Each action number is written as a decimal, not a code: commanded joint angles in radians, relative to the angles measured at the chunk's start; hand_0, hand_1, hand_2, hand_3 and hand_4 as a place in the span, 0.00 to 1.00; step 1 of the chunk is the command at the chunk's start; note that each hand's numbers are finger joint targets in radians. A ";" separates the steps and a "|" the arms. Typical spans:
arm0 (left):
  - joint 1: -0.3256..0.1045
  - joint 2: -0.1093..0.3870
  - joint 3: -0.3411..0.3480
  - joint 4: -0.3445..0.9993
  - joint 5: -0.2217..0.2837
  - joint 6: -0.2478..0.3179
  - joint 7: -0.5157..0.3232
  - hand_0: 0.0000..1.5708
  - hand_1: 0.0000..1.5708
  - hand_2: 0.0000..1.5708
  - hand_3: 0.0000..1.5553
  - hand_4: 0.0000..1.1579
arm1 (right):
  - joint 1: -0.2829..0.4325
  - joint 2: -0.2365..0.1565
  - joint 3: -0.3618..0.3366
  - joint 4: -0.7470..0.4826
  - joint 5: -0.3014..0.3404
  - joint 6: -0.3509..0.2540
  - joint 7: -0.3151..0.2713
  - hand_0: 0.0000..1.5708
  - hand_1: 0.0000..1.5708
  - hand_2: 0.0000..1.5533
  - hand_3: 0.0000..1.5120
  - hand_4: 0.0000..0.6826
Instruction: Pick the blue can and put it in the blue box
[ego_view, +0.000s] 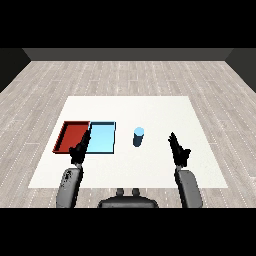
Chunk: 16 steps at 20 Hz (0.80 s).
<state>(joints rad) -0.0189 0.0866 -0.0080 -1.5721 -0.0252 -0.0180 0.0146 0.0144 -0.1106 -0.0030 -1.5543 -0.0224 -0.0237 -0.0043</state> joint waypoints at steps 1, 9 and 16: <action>0.005 -0.015 0.016 -0.003 -0.007 0.020 0.012 0.00 0.00 0.00 0.00 0.00 | -0.002 -0.010 -0.024 0.004 -0.002 0.034 -0.004 0.00 0.00 0.00 0.00 0.00; 0.043 -0.039 0.019 -0.076 0.034 -0.023 -0.285 0.00 0.00 0.00 0.00 0.00 | 0.019 -0.039 -0.093 -0.037 -0.221 0.277 -0.218 0.00 0.00 0.00 0.00 0.00; 0.101 -0.064 -0.007 -0.067 0.019 -0.036 -0.386 0.00 0.00 0.00 0.00 0.00 | 0.004 -0.060 -0.136 0.050 -0.239 0.359 -0.281 0.00 0.00 0.00 0.00 0.00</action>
<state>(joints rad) 0.0460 0.0454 0.0044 -1.6575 0.0114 -0.0535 -0.2814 0.0119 -0.1652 -0.1245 -1.5438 -0.2636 0.2878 -0.2191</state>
